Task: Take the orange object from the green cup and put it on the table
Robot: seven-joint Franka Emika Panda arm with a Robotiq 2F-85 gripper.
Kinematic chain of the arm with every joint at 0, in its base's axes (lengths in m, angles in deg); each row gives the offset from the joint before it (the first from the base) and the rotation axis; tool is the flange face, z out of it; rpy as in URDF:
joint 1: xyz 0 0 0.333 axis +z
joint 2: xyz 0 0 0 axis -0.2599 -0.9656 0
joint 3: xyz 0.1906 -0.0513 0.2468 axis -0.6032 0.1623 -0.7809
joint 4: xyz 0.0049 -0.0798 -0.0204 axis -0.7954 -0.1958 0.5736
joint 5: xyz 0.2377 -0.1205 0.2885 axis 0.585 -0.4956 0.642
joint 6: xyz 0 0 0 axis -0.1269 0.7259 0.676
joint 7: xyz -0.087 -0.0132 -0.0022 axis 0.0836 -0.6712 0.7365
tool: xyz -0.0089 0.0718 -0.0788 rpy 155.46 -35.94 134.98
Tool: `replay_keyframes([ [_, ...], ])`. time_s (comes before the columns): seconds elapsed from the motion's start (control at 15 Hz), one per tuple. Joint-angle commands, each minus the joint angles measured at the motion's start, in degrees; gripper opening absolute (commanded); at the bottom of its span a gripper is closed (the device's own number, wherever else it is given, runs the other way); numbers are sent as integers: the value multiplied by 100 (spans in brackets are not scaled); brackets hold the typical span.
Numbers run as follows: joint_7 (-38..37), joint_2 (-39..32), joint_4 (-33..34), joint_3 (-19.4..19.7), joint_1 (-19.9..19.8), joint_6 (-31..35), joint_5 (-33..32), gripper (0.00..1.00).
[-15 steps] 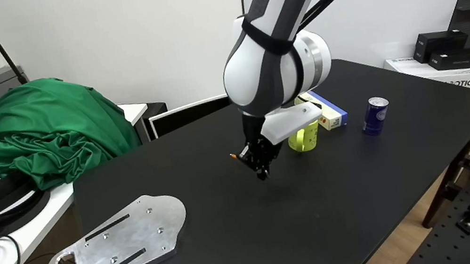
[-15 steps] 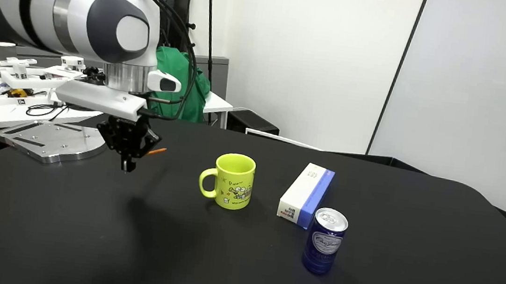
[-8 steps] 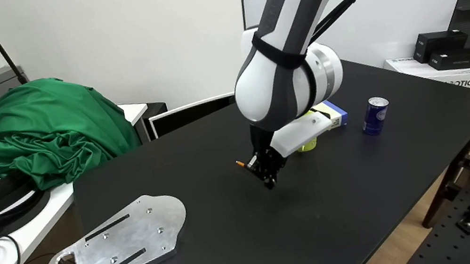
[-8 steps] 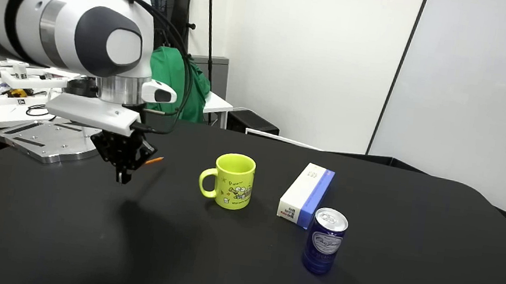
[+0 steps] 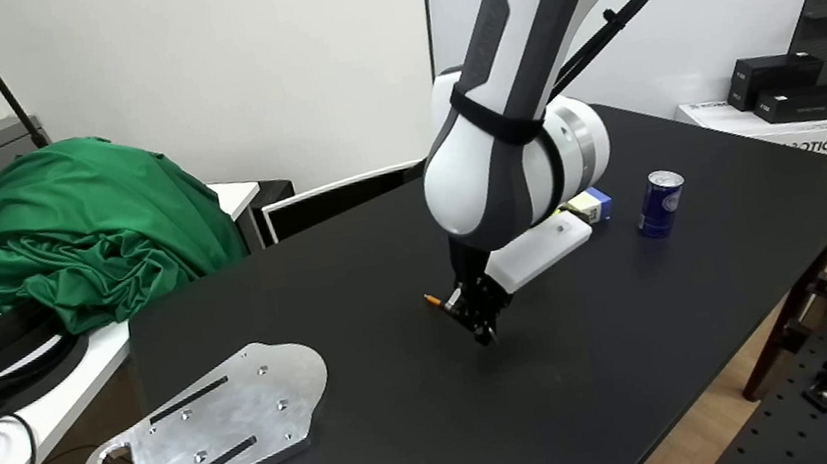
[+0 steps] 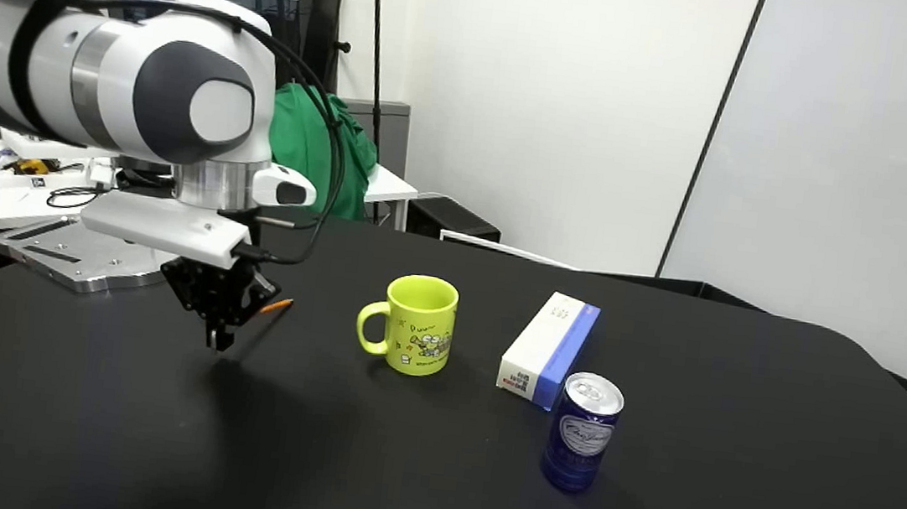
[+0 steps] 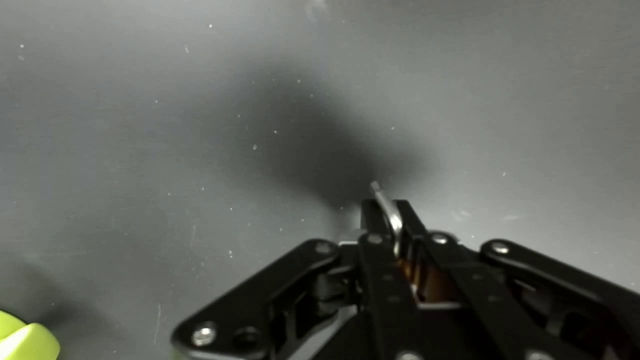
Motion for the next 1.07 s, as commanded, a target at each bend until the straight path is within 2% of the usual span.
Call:
replay_keyframes([
  [0.0, -207, 40, -108, 38, 39, 51, -80, 40],
  [0.2, -206, 115, -50, 8, -2, -246, -34, 62],
  [0.33, -79, 228, 20, -50, -85, -820, -10, 74],
  [0.4, -80, 316, 69, 48, -33, -1347, -169, 82],
  [0.47, -29, 71, 60, -23, -53, -762, -65, 63],
  [0.67, -21, 211, 84, 1, -49, -1214, -126, 81],
  [1.0, -20, 225, 84, 6, -50, -1241, -134, 82],
])
